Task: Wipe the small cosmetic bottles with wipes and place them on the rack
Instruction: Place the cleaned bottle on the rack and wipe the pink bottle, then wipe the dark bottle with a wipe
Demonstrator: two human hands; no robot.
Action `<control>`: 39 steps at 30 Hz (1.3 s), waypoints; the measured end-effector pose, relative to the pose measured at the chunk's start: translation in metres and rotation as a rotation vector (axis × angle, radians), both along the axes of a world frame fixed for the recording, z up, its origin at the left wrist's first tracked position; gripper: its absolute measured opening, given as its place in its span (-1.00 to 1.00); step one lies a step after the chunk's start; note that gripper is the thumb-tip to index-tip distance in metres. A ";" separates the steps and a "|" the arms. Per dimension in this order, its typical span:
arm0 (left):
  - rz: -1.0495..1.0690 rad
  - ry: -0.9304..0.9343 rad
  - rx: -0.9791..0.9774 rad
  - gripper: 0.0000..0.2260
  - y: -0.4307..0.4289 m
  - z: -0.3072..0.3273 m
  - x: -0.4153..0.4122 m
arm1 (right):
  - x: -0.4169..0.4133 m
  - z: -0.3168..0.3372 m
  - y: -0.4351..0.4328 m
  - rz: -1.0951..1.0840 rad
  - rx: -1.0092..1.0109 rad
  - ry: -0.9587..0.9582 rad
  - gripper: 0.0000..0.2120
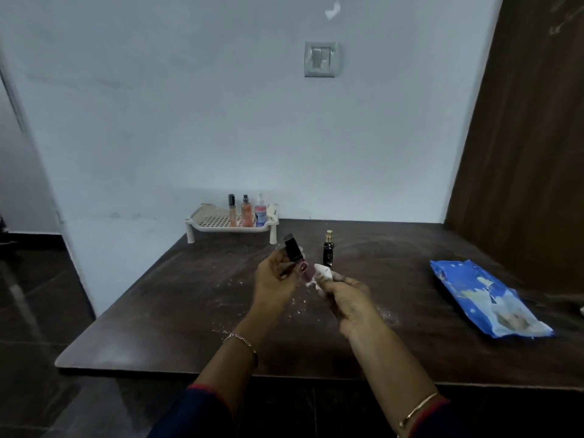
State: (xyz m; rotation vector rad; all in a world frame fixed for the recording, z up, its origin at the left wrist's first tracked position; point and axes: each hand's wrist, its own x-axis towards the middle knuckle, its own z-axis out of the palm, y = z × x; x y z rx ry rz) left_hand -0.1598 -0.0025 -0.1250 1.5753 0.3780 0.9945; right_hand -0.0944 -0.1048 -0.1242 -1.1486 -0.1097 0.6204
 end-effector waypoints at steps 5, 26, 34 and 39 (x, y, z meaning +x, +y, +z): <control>0.158 0.095 0.023 -0.67 0.070 0.015 -0.010 | 0.008 0.013 0.041 0.061 -0.040 -0.057 -0.76; 0.595 0.355 0.219 -0.63 0.312 0.031 0.060 | 0.084 -0.007 0.201 0.101 -0.344 -0.461 -0.88; 0.554 0.464 0.364 -0.64 0.329 0.009 0.078 | 0.095 -0.031 0.232 0.149 -0.372 -0.353 -0.82; 0.544 0.478 0.403 -0.67 0.330 0.007 0.078 | 0.092 -0.036 0.236 0.166 -0.380 -0.329 -0.84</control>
